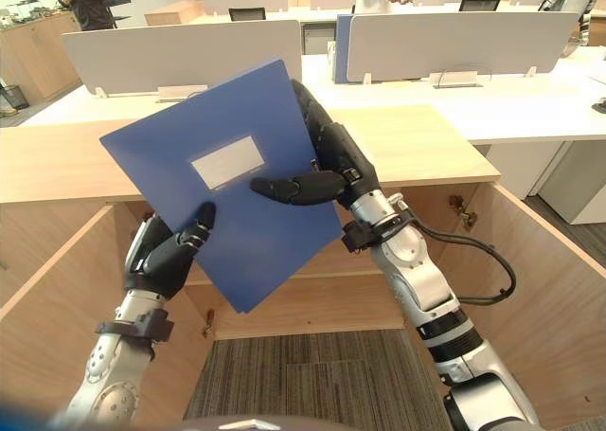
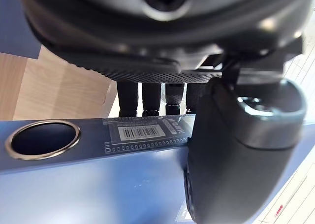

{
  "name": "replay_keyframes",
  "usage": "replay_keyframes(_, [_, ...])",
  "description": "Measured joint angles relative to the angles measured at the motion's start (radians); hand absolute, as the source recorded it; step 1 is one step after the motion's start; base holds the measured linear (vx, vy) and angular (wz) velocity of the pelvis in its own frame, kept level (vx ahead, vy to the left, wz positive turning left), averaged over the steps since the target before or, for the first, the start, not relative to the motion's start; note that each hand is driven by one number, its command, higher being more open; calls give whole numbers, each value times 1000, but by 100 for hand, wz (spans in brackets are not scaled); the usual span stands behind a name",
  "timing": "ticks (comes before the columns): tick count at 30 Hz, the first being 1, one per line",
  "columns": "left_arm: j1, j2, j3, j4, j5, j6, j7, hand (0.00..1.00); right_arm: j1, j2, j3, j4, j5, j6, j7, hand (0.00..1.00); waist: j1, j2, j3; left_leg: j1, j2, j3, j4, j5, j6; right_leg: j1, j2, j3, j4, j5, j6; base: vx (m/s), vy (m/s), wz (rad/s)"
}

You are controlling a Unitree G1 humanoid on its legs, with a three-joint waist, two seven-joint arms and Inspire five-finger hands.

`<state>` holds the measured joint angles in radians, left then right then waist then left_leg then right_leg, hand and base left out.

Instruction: Walk over to the cabinet, pick up the folder, carry it to the office cabinet, place the folder inside the office cabinet, then close the office cabinet door

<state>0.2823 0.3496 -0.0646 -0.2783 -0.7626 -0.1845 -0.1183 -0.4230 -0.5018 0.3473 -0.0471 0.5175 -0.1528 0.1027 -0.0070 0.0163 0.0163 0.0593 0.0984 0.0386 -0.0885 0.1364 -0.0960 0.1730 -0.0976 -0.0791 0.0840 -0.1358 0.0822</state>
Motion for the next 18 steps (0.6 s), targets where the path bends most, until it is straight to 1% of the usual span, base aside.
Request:
replay_keyframes(2, [0,39,-2,0,-31,0,-12,0,-29,-46,30,15,6,1,10,100,0,1,-2,-8,0,0,0,4,1,-8,1,0,-1,4,-1,-46,7,-1])
replay_keyframes(3, [0,65,0,0,-53,1,-18,0,-58,-80,53,32,22,1,23,0,0,2,-3,-12,1,0,0,7,1,-13,1,1,-1,6,-2,-38,8,-2])
replay_keyframes(5, [0,107,5,0,-80,1,-20,0,-94,-131,90,52,48,2,39,0,1,1,-4,-12,1,1,0,8,2,-13,1,1,-2,9,-2,-41,11,-1])
replay_keyframes(7, [-2,179,14,0,-115,15,-36,0,-129,-207,142,75,105,2,68,0,4,-5,-12,-14,1,1,0,9,1,-14,2,2,-5,11,-2,-16,5,0])
replay_keyframes(8, [-2,200,18,0,-122,18,-41,0,-136,-226,155,81,119,2,74,0,6,-6,-16,-15,1,1,0,9,1,-14,2,2,-6,12,-2,0,0,0])
replay_keyframes(10, [-22,290,15,0,-132,20,-111,0,-153,-314,235,87,206,20,149,0,16,-14,-23,-16,2,1,0,10,1,-14,3,2,-11,14,-2,0,0,0])
replay_keyframes(13, [-26,353,37,4,-129,21,-127,0,-153,-377,288,88,303,29,222,0,18,-15,-24,-19,2,3,0,10,0,-17,3,4,-11,16,-2,0,0,0])
replay_keyframes(15, [-36,366,43,14,-128,21,-139,0,-153,-405,311,88,356,32,260,0,20,-16,-25,-19,2,4,0,10,0,-17,3,4,-11,16,-2,0,0,0])
replay_keyframes(18, [-54,369,39,27,-128,21,-155,0,-152,-418,318,86,388,29,272,0,27,-19,-27,-19,4,4,0,10,0,-18,4,4,-11,16,-2,0,0,0])
